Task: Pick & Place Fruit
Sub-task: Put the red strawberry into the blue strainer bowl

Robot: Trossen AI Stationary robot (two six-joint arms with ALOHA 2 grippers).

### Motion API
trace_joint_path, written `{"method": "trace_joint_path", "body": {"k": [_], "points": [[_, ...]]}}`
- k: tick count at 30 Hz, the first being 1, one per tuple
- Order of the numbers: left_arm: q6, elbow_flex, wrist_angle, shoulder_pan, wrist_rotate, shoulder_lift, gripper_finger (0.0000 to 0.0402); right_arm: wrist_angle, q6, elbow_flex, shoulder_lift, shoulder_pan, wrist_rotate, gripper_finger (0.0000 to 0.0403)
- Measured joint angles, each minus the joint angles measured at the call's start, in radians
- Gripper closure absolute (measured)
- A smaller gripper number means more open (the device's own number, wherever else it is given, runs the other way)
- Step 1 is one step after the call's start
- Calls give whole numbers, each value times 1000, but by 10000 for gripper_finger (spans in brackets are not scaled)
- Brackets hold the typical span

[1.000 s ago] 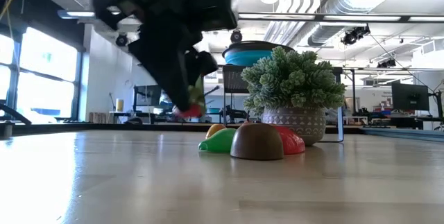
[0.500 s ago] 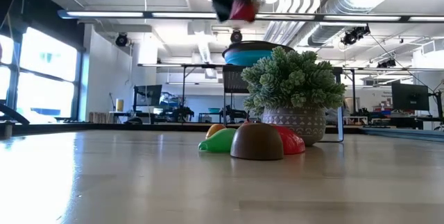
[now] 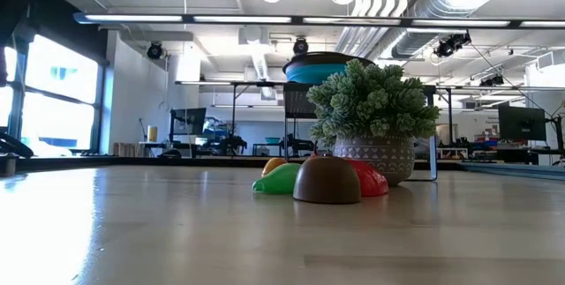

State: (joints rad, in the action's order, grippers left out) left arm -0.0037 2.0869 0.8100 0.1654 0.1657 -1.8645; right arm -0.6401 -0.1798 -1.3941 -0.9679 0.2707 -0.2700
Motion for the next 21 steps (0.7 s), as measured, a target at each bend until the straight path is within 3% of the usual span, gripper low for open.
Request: {"method": "trace_joint_path", "body": {"k": [14,21], "points": [[0,-22,-143,246,-1,-1,254,1,81,0,-10,-33,-348,400],[-1,-92,-194,342,-4,-3,254,0,81,0,-24,-60,-445,400]]}}
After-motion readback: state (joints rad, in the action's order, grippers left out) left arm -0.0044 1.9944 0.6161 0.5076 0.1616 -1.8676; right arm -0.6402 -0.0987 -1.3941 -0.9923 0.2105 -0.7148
